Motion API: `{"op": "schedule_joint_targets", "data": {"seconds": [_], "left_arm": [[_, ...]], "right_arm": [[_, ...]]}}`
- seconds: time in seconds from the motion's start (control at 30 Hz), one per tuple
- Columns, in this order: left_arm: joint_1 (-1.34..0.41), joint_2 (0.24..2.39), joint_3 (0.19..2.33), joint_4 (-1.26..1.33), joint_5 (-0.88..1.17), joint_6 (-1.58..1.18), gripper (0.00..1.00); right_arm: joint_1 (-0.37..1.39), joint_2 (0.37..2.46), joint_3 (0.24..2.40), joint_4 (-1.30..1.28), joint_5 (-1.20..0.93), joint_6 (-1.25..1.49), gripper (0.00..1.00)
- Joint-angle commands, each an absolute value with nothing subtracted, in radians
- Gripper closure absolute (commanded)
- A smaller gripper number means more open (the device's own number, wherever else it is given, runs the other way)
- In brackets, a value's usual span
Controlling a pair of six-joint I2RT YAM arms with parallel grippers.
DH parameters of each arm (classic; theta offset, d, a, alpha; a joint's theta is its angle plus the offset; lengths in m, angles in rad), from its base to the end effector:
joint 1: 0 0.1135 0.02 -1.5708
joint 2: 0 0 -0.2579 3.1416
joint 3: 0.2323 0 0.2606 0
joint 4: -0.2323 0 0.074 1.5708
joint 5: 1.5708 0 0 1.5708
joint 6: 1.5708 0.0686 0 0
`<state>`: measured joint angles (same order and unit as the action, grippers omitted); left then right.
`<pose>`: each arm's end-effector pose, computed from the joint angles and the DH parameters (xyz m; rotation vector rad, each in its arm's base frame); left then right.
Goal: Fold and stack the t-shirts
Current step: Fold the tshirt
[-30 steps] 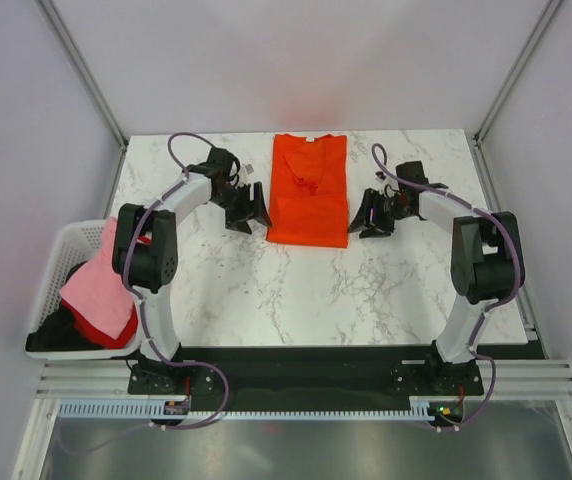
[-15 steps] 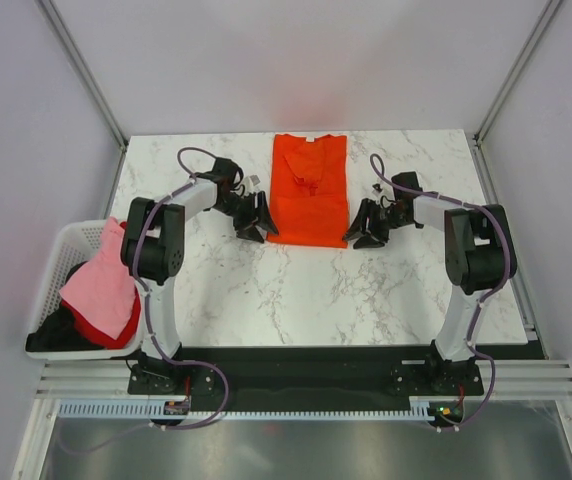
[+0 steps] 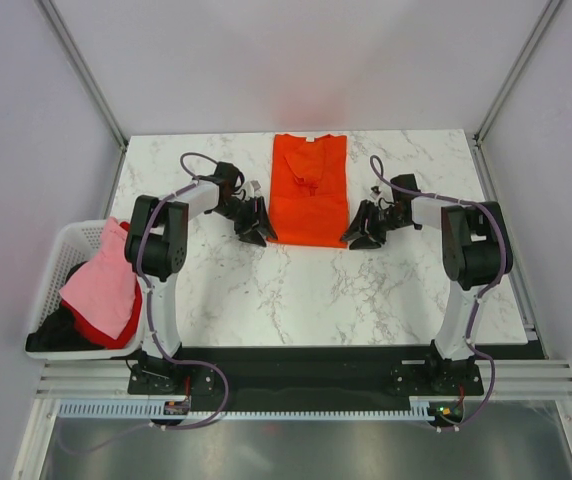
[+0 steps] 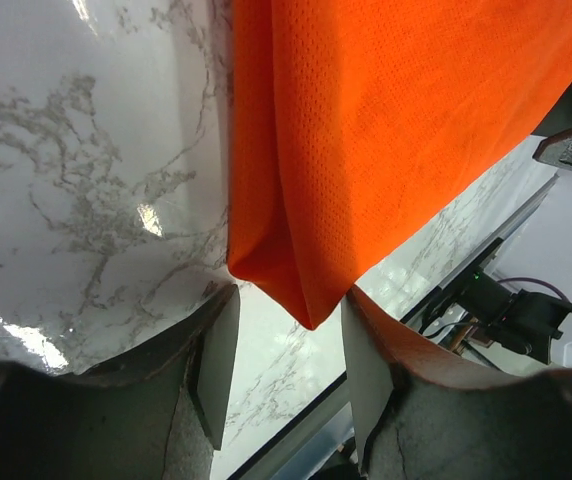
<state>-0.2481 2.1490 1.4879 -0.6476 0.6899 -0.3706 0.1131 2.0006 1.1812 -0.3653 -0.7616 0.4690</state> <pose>0.4069 -0.1481 0.0985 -0.0405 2.9063 -1.1102 0.3832 0.0912 0.0890 0.2748 2.7428 1.2080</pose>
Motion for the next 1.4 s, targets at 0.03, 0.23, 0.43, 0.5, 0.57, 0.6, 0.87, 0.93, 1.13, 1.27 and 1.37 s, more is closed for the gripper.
{"op": "schedule_joint_targets", "data": {"seconds": [0.03, 0.23, 0.43, 0.5, 0.57, 0.6, 0.87, 0.93, 1.13, 1.27, 1.37], "left_arm": [[-0.245, 2.169, 1.506, -0.626, 0.696, -0.391, 0.49], [-0.247, 2.189, 1.526, -0.627, 0.684, -0.384, 0.57], [-0.245, 2.209, 1.551, -0.617, 0.686, -0.374, 0.77], [-0.247, 2.207, 1.551, -0.611, 0.686, -0.374, 0.9], [-0.247, 2.191, 1.545, -0.611, 0.686, -0.371, 0.98], [-0.247, 2.183, 1.539, -0.609, 0.689, -0.37, 0.98], [-0.249, 2.005, 1.411, -0.583, 0.767, -0.383, 0.98], [-0.249, 1.939, 1.378, -0.586, 0.781, -0.388, 0.98], [-0.259, 1.807, 1.301, -0.591, 0.81, -0.394, 0.98], [-0.271, 1.714, 1.25, -0.591, 0.813, -0.406, 0.98], [-0.275, 1.669, 1.226, -0.591, 0.816, -0.413, 0.98]], "right_arm": [[0.126, 2.051, 1.2, -0.342, -0.752, 0.476, 0.48], [0.144, 2.077, 1.201, -0.316, -0.764, 0.495, 0.53], [0.147, 2.089, 1.212, -0.302, -0.776, 0.499, 0.69], [0.149, 2.085, 1.209, -0.299, -0.781, 0.494, 0.86], [0.147, 2.069, 1.204, -0.299, -0.787, 0.488, 0.94], [0.146, 2.06, 1.195, -0.299, -0.787, 0.485, 1.0], [0.121, 1.901, 1.151, -0.357, -0.847, 0.462, 1.0], [0.115, 1.843, 1.138, -0.393, -0.856, 0.434, 1.0], [0.103, 1.682, 1.051, -0.46, -0.884, 0.431, 1.0], [0.103, 1.573, 0.994, -0.482, -0.891, 0.443, 1.0], [0.103, 1.502, 0.968, -0.506, -0.894, 0.434, 1.0]]}}
